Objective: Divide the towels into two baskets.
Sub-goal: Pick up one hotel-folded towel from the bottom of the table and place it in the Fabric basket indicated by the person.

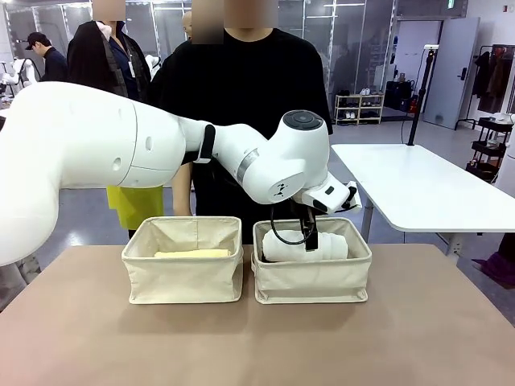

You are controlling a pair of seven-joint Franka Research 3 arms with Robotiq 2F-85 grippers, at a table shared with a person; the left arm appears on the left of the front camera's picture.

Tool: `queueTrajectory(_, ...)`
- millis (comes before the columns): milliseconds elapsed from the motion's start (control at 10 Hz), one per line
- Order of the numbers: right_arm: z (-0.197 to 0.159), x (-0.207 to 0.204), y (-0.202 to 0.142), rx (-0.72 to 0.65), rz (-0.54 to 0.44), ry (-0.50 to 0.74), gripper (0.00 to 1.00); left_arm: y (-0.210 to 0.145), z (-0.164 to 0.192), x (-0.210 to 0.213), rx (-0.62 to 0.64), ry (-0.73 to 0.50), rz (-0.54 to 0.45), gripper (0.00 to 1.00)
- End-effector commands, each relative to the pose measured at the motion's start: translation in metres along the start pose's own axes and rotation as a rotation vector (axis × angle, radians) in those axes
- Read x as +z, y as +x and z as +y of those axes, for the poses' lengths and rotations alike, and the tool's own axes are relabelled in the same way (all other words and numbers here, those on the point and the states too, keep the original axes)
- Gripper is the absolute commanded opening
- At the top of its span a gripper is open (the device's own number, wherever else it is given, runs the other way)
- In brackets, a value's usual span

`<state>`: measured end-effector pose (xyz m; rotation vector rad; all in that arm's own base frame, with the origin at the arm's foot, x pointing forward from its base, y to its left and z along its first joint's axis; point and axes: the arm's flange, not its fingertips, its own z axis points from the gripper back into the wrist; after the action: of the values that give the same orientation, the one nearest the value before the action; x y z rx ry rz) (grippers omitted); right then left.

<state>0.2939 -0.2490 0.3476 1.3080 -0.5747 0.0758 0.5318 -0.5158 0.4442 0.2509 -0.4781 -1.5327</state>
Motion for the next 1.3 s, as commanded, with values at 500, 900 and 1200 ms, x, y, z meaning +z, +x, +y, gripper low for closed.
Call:
queueTrajectory(500,0.005,0.0,0.0,-0.026,-0.003,-0.002,0.98,-0.004,-0.014,0.054,0.241,-0.01,-0.07,1.0)
queueTrajectory(900,0.005,0.0,0.0,-0.026,-0.003,-0.002,0.98,-0.11,-0.068,0.141,0.453,-0.175,-0.198,1.0)
queueTrajectory(1200,0.005,0.0,0.0,-0.026,-0.003,-0.002,0.98,-0.234,-0.084,0.207,0.683,-0.329,-0.329,1.0)
